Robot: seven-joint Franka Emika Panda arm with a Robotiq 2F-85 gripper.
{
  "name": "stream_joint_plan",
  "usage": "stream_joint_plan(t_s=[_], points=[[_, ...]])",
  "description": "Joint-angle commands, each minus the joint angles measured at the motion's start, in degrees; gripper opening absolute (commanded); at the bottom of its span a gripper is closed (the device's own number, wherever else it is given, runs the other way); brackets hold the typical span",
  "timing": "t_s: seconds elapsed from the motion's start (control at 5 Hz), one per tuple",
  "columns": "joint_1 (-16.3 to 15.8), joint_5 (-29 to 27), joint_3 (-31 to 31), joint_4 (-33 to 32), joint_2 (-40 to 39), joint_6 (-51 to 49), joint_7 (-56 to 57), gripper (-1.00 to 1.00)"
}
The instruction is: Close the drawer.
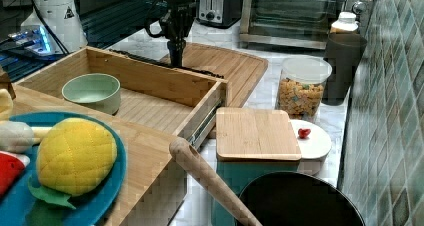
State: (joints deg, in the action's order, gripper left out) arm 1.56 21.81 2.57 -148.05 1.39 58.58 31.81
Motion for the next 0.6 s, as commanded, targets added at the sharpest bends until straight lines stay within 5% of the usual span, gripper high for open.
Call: stream_joint_plan(t_s=[0.2, 0.4, 0.6], points=[[-2.31, -13.36, 10.06, 7.39, -7.10, -2.70, 18.38, -1.00], [-4.28, -12.21, 11.76, 5.67, -5.83, -1.70, 15.41, -1.00], [-0.90, -5.33, 10.99, 5.69, -4.89, -1.31, 12.95, -1.00]])
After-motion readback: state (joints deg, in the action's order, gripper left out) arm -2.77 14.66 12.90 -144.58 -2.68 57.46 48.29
